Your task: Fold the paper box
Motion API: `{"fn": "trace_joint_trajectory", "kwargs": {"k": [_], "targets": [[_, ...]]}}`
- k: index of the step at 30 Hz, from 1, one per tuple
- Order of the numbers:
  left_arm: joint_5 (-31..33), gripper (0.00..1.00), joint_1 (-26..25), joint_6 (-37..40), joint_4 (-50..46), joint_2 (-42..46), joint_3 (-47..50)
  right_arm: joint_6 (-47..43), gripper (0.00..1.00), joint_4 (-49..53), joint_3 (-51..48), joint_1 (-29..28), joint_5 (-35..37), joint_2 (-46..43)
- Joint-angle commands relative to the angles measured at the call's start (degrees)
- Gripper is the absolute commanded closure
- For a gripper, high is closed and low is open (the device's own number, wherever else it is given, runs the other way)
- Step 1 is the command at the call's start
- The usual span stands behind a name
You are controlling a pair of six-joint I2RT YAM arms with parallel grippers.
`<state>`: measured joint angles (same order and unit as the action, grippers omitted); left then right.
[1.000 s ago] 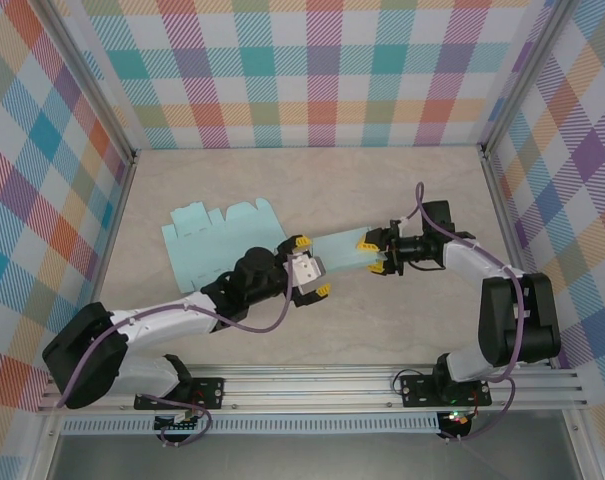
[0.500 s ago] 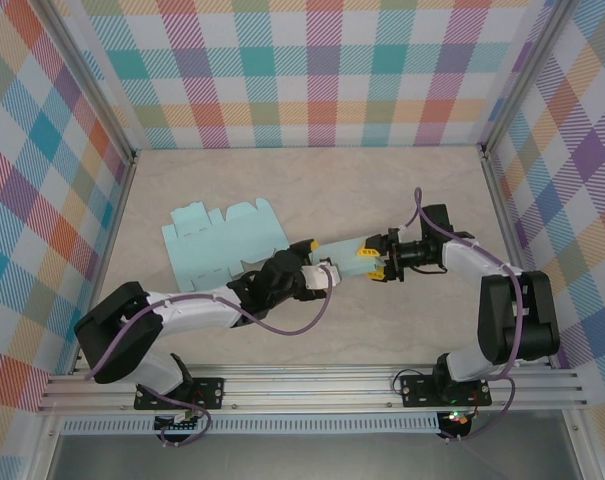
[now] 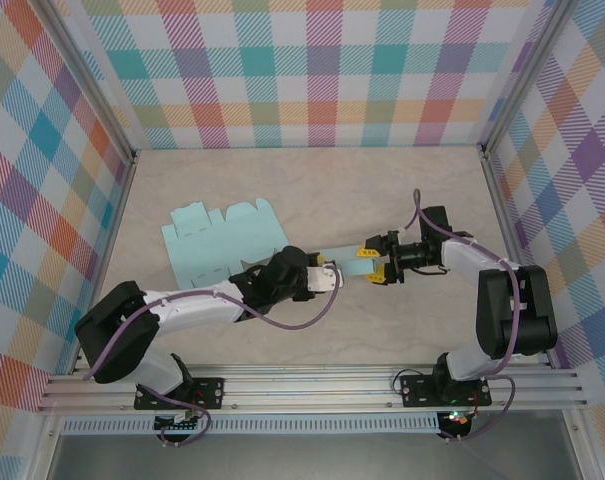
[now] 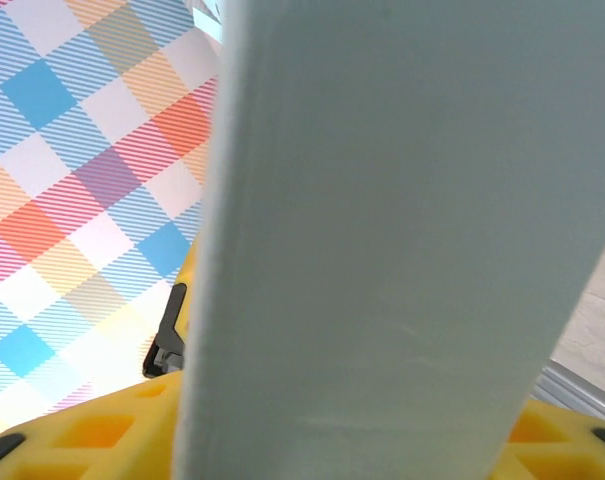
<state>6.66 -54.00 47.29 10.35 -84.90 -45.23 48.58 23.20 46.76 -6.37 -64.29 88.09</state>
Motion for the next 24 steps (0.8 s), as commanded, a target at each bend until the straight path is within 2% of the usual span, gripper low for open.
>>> {"fn": "trace_joint_trajectory", "kwargs": {"k": [1, 7, 9, 12, 16, 19, 24], "targets": [[-3.2, 0.63, 1.3, -2.0, -8.4, 2.6, -3.8, -4.0, 0.41, 3.5, 1.5, 0.5, 2.3, -1.4], [-13.8, 0.66, 6.9, -3.5, -22.7, 3.1, -9.0, -8.8, 0.4, 7.5, 1.5, 6.2, 8.1, -8.4], [-16.5, 0.68, 8.5, -3.4, -27.5, 1.4, -11.3, -11.7, 0.35, 10.0, 2.4, 7.7, 11.0, -11.4], [-19.7, 0.7, 10.3, -2.8, -32.8, -2.5, -15.3, -15.2, 0.27, 12.2, 3.9, 8.0, 15.7, -16.0], [-21.4, 0.69, 11.4, -1.3, -36.5, -7.5, -20.1, -18.8, 0.24, 13.1, 5.3, 7.8, 21.1, -21.2], [-23.4, 0.67, 12.1, -0.4, -37.7, -10.2, -22.6, -22.1, 0.22, 12.6, 5.8, 5.9, 25.0, -23.5], [-26.0, 0.66, 12.6, 0.9, -41.4, -14.6, -26.6, -29.5, 0.26, 12.9, 7.4, -2.5, 37.3, -24.2]]}}
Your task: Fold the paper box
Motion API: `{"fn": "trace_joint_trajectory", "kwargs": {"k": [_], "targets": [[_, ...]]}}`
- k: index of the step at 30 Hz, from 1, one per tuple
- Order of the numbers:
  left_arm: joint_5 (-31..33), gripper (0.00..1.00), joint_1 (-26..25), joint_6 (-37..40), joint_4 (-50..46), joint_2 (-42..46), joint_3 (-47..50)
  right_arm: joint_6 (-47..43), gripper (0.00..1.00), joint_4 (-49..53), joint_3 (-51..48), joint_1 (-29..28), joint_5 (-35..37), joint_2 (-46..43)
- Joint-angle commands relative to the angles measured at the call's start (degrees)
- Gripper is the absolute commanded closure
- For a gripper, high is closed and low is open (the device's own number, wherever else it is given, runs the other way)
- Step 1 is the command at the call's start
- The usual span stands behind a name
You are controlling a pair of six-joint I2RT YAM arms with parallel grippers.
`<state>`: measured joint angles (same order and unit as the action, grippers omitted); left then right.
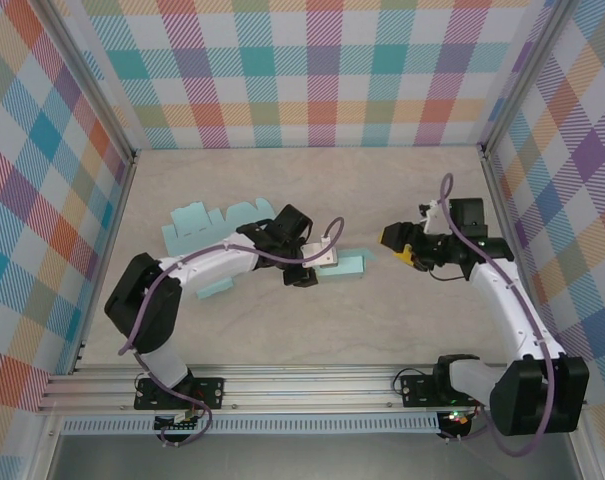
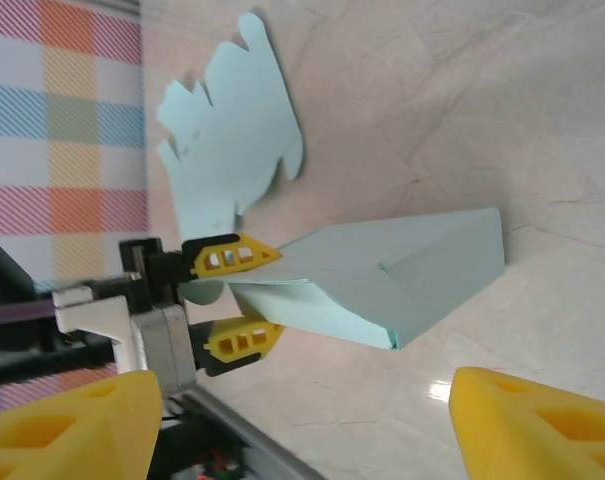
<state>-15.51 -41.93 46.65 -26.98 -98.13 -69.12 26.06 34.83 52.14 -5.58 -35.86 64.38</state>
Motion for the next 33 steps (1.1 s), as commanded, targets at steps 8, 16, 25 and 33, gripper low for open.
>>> {"fn": "trace_joint_trajectory", "kwargs": {"k": [8, 16, 25, 33], "targets": [[-3.5, 0.6, 0.7, 1.8, -6.0, -4.5, -5.1, -13.0, 0.32, -0.7, 4.2, -9.8, 17.3, 3.6], [-1.6, 0.58, 0.8, 0.9, -3.8, -4.4, -4.3, -14.3, 0.49, -1.3, 5.3, -12.6, 19.4, 7.7], [-1.1, 0.57, 0.7, 0.8, -3.0, -4.6, -4.4, -13.5, 0.64, -0.8, 5.9, -13.7, 21.1, 10.2], [0.0, 0.57, 0.7, -1.8, -3.7, -5.8, -6.3, -8.9, 0.8, 1.5, 6.9, -16.1, 22.5, 10.2]]}}
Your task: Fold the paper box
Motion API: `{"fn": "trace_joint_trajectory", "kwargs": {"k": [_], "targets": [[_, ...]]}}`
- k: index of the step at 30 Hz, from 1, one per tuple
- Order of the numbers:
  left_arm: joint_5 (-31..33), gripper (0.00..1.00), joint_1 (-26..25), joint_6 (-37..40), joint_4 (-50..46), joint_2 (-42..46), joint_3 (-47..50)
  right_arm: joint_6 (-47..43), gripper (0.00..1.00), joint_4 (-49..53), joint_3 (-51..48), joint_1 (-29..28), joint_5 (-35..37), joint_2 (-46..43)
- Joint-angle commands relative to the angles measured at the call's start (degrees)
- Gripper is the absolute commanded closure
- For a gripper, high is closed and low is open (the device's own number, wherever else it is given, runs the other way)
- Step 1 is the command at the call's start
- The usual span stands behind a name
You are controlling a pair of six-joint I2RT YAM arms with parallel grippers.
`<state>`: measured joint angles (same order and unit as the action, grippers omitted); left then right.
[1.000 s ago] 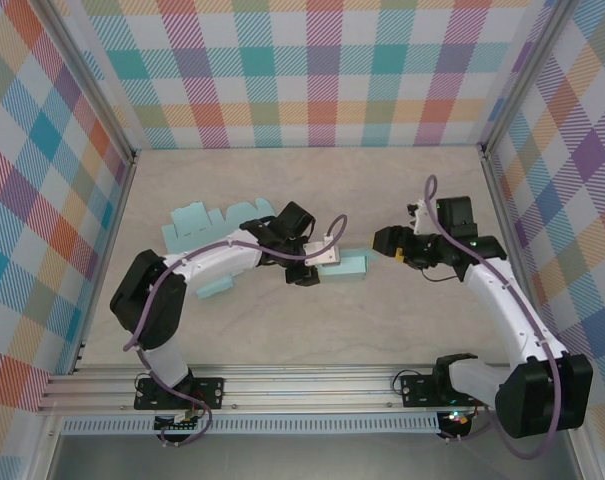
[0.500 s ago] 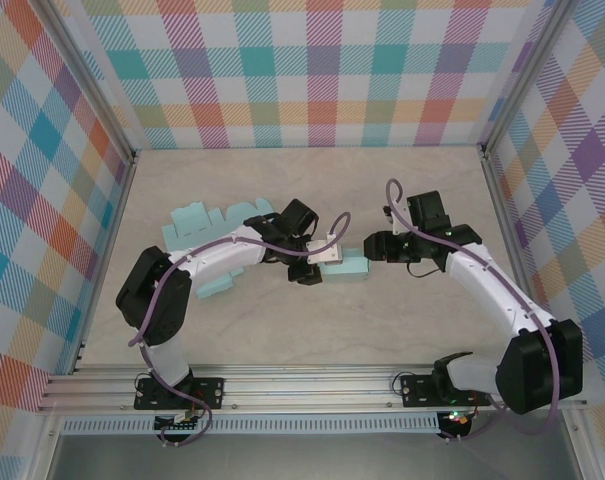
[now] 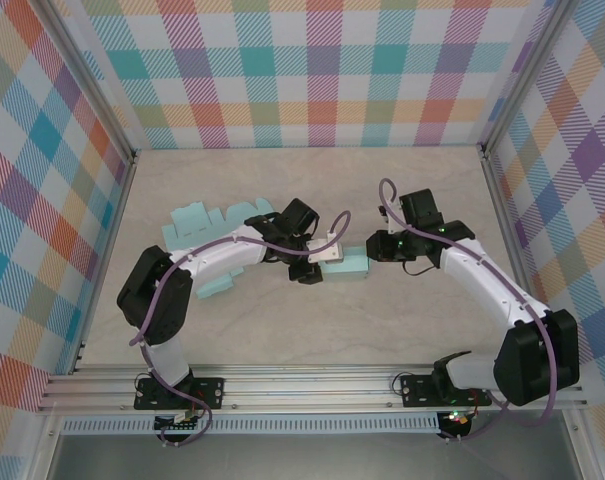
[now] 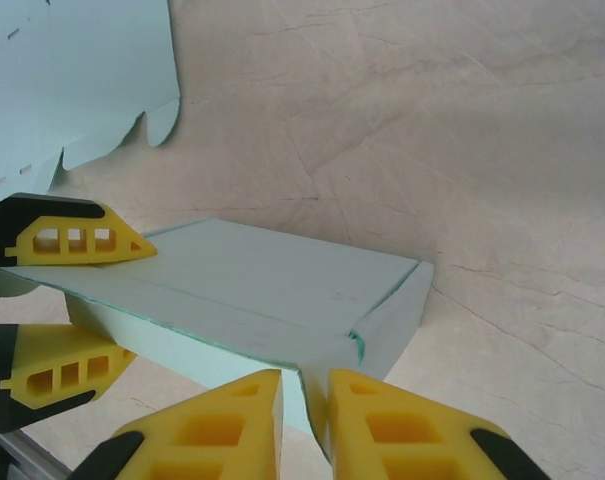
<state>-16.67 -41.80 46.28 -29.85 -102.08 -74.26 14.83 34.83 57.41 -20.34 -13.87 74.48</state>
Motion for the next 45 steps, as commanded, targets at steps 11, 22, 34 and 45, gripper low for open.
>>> {"fn": "trace_joint_trajectory", "kwargs": {"k": [11, 22, 34, 45], "targets": [[2.4, 0.47, 0.6, -2.4, 0.7, -1.6, -0.8, 4.8, 0.91, 1.5, 0.4, -3.6, 6.3, 1.3], [4.1, 0.22, 0.6, -4.3, 2.7, 0.7, 0.1, 5.1, 0.98, 0.5, -0.2, -4.7, 7.9, 3.0], [9.1, 0.08, 0.6, -13.7, 9.3, 13.2, 7.4, 4.6, 1.0, -0.6, -2.0, -6.1, 10.0, 1.9], [23.5, 0.29, 0.6, -32.4, -1.6, 16.5, 4.8, 4.0, 1.0, -2.4, -3.8, -6.7, 10.3, -0.5]]}}
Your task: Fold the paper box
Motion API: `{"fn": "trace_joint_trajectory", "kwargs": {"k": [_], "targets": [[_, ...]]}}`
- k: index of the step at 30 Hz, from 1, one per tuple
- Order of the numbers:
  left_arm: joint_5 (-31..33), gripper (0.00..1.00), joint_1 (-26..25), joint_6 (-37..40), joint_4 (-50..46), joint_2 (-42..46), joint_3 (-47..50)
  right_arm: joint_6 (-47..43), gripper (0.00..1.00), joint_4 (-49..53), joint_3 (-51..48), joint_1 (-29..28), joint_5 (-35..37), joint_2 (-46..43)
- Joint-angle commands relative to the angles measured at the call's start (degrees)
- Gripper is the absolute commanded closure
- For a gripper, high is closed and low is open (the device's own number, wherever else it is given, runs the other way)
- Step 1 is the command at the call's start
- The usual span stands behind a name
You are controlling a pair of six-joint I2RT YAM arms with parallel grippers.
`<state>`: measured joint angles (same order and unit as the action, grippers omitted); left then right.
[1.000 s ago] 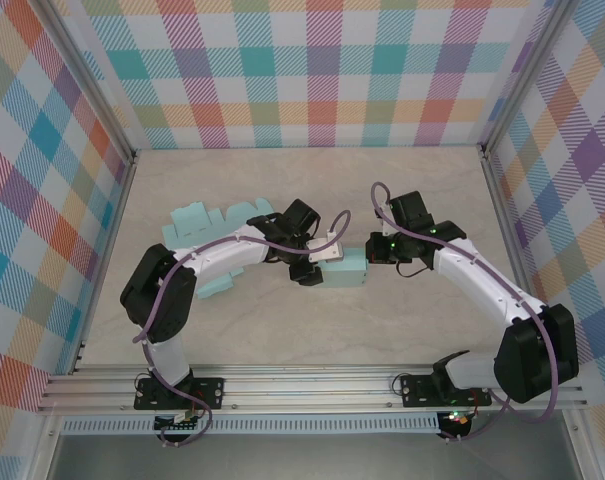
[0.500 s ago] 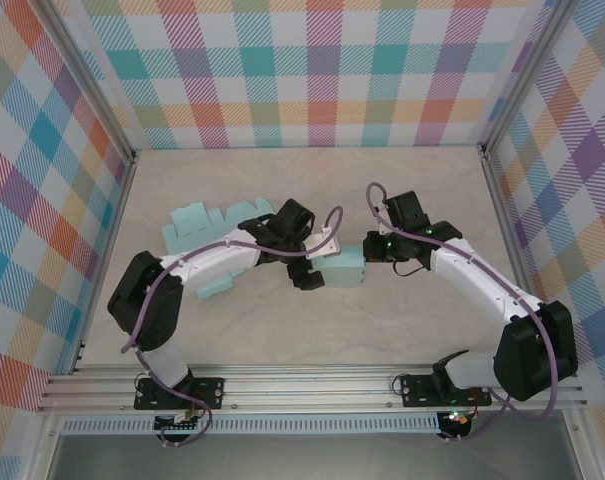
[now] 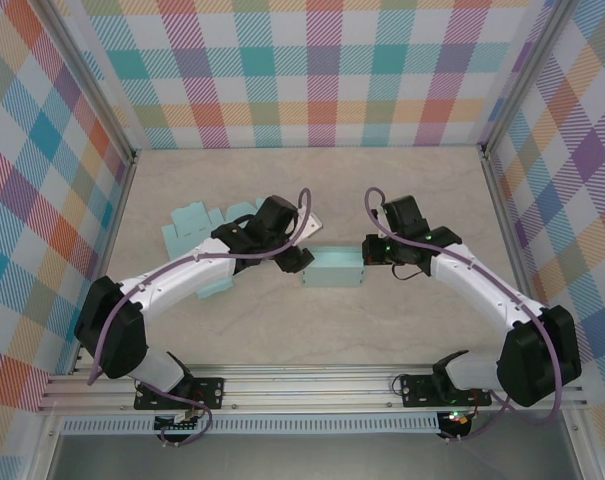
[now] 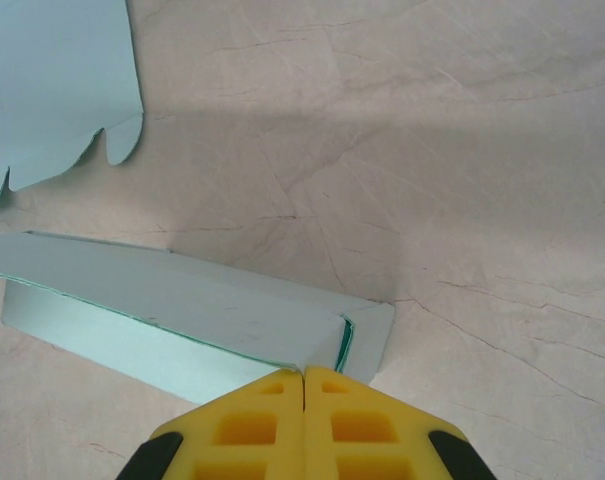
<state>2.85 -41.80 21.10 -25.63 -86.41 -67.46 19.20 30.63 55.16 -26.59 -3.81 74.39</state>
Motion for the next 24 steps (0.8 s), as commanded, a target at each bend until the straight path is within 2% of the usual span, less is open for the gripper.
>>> {"fn": "trace_joint_trajectory", "kwargs": {"k": [1, 4, 11, 18, 21, 24], "targets": [[3.9, 0.29, 0.6, -8.4, -6.6, 0.7, -2.3, -0.4, 1.0, 1.7, -1.5, -0.5, 0.2, -0.5], [2.8, 0.29, 0.5, -12.1, -8.8, -0.3, -3.5, -0.4, 1.0, 1.4, -1.7, -0.7, -0.1, -0.3], [3.5, 0.43, 0.5, -17.8, -10.6, -3.6, -5.5, -0.2, 1.0, 0.7, -2.0, -1.2, -0.5, 0.3], [1.7, 0.63, 0.4, -19.6, -10.9, -5.5, -7.6, -0.4, 0.98, 0.4, -2.8, -2.0, 0.0, -0.3], [1.2, 0.75, 0.2, -20.2, -12.1, -6.5, -8.6, -0.6, 0.98, 0.2, -3.4, -2.4, 0.6, -0.3], [0.1, 0.81, -0.1, -21.0, -11.9, -6.7, -9.1, -0.7, 0.98, 0.1, -3.6, -3.1, 1.7, -0.1]]}}
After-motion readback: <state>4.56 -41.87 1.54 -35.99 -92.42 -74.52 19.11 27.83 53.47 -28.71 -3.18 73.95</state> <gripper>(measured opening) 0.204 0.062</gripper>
